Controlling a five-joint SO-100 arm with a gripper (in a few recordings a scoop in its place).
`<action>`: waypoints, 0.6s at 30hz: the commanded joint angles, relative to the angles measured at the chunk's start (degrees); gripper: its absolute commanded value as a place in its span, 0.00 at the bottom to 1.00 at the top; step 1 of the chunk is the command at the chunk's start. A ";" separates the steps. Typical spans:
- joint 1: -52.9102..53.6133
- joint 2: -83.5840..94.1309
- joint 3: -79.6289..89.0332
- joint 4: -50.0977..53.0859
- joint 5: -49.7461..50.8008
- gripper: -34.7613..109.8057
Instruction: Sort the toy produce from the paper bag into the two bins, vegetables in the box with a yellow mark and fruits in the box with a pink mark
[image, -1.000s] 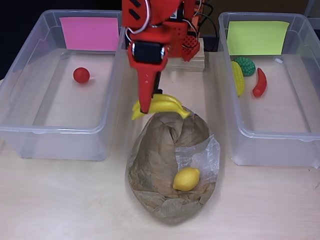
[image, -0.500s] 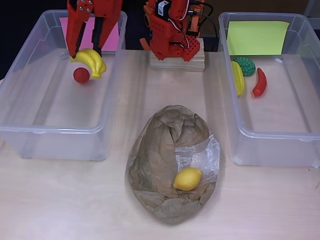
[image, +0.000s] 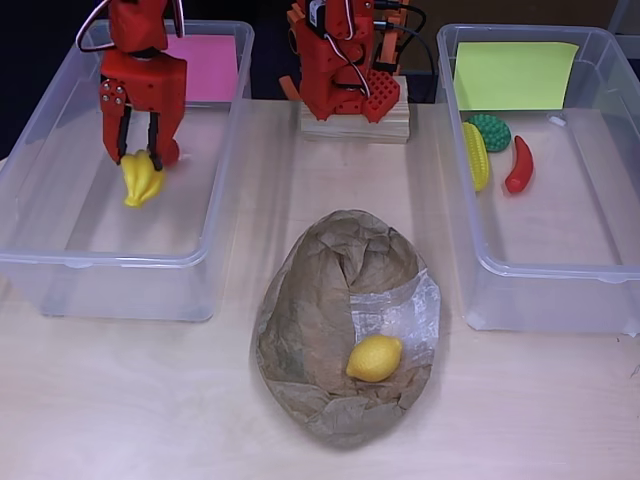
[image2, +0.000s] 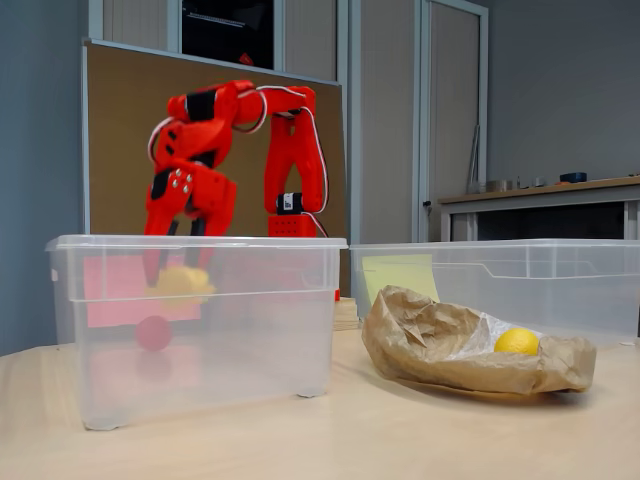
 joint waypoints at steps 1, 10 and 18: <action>2.20 -1.49 1.67 -2.37 2.11 0.28; 4.22 -2.11 5.89 -4.31 4.92 0.35; 3.34 0.44 8.44 -5.27 6.77 0.43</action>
